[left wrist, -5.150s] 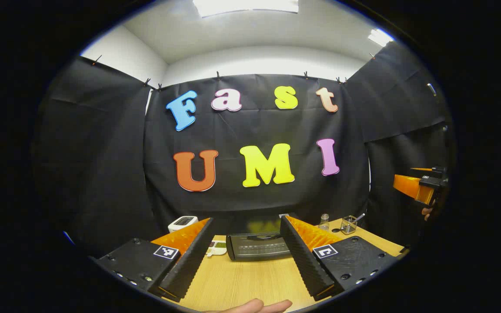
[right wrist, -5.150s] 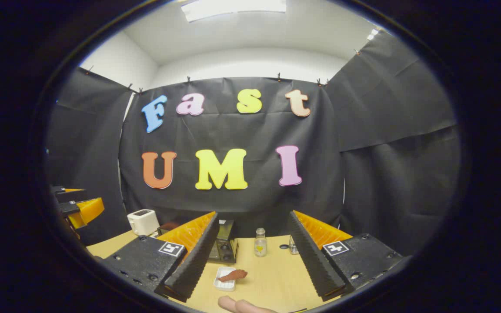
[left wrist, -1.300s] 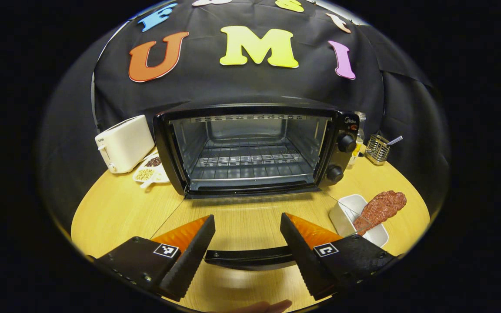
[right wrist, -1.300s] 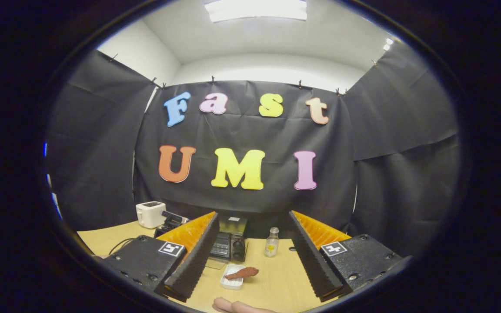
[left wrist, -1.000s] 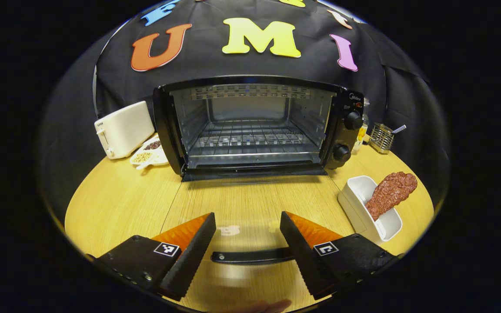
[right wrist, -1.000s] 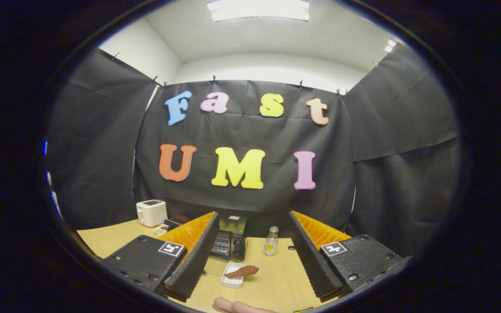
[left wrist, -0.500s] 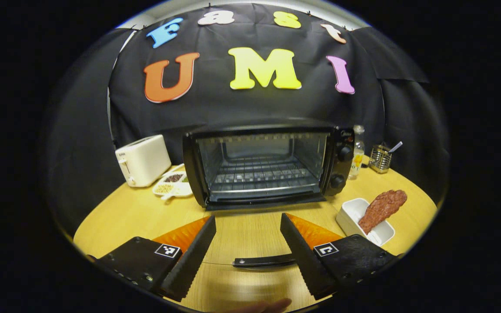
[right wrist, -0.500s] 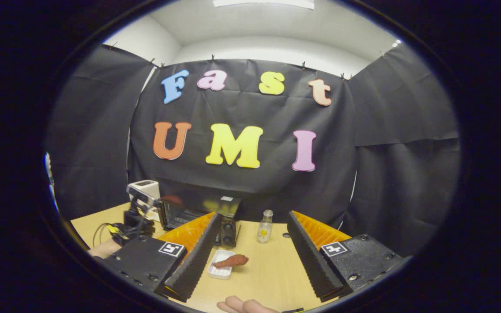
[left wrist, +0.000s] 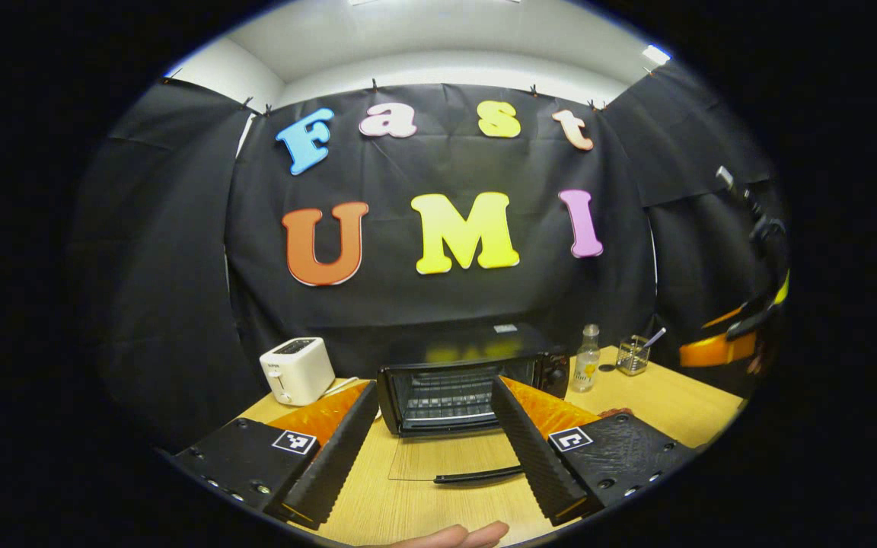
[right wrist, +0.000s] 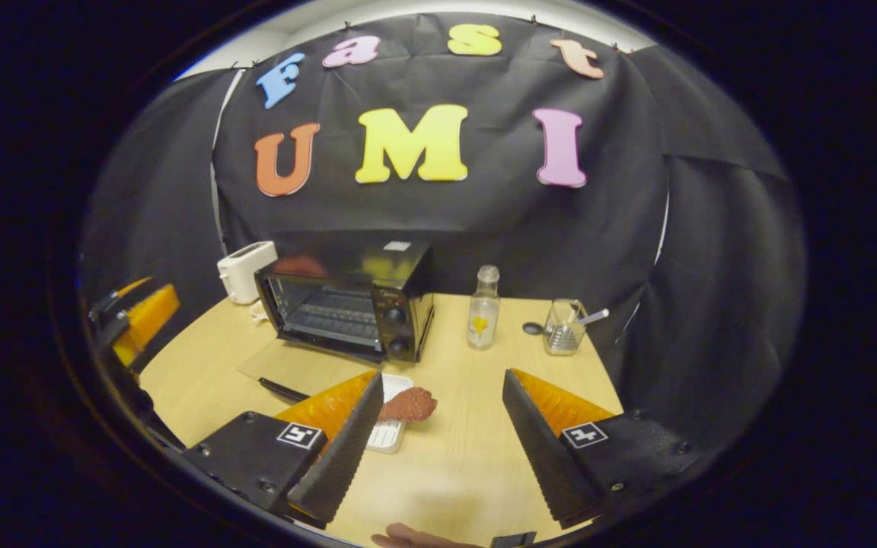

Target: Open the electric oven with the left hand, put the food in, and close the electric oven.

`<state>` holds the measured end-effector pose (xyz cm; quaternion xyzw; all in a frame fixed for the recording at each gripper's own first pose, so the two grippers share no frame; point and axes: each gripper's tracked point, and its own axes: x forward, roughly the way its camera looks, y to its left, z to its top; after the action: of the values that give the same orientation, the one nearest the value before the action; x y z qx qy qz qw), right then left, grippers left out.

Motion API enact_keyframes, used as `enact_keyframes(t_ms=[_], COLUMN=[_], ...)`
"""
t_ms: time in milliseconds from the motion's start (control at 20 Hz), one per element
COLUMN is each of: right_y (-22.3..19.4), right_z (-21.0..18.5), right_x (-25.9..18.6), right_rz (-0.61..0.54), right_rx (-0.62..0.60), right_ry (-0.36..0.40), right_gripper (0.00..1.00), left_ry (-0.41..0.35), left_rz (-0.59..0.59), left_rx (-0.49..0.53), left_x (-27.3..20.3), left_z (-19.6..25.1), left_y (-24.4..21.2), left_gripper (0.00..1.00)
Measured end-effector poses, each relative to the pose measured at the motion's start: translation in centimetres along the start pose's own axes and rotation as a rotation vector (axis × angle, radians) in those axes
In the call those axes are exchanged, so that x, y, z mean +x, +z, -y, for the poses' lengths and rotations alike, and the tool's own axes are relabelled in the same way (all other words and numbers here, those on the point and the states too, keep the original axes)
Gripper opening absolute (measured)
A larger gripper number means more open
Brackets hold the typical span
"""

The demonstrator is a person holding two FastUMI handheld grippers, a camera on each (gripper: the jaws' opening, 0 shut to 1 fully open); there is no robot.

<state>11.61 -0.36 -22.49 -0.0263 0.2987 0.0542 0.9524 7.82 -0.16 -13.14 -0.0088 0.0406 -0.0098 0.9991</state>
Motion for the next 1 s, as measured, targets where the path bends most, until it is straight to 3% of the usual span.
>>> enact_keyframes(t_ms=[100, 250, 350, 450, 650, 700, 750, 850, 900, 950, 1000], right_y=[-1.4, -3.1, -4.4, -5.7, -6.7, -6.9, -7.4, -8.0, -8.1, -8.1, -8.1], right_z=[0.4, -1.1, -1.1, -1.0, -1.4, -1.6, -1.5, -1.9, -2.2, -2.5, -2.9], right_x=[2.8, 5.9, 7.9, 9.8, 12.5, 12.9, 13.3, 13.7, 13.6, 13.4, 13.7], right_rz=[-0.092, -0.202, -0.266, -0.326, -0.378, -0.389, -0.406, -0.421, -0.426, -0.424, -0.414], right_rx=[0.065, 0.149, 0.172, 0.201, 0.305, 0.331, 0.351, 0.360, 0.361, 0.370, 0.377], right_ry=[0.015, 0.120, 0.154, 0.173, 0.270, 0.297, 0.297, 0.324, 0.348, 0.376, 0.386], right_gripper=[1.00, 0.97, 0.89, 0.95, 0.90, 0.77, 0.78, 0.64, 0.49, 0.42, 0.26], left_ry=[-0.001, -0.052, -0.037, -0.020, 0.012, 0.020, 0.041, 0.078, 0.063, 0.053, 0.053], left_rz=[0.022, 0.019, 0.026, 0.059, 0.093, 0.099, 0.106, 0.134, 0.132, 0.135, 0.140], left_rx=[-0.023, -0.044, -0.033, -0.028, -0.063, -0.059, -0.051, -0.056, -0.057, -0.056, -0.052], left_x=[-2.1, -4.5, -6.0, -7.3, -9.8, -10.2, -10.8, -11.8, -12.2, -12.6, -13.1], left_z=[0.2, 1.0, 0.3, -0.3, -1.7, -2.0, -2.8, -3.6, -3.2, -3.0, -3.1], left_y=[1.5, 2.7, 3.1, 3.8, 4.1, 4.3, 4.5, 5.1, 5.1, 5.1, 5.2], left_gripper=[0.96, 0.96, 0.96, 0.96, 0.96, 0.96, 0.96, 0.96, 0.96, 0.95, 0.95])
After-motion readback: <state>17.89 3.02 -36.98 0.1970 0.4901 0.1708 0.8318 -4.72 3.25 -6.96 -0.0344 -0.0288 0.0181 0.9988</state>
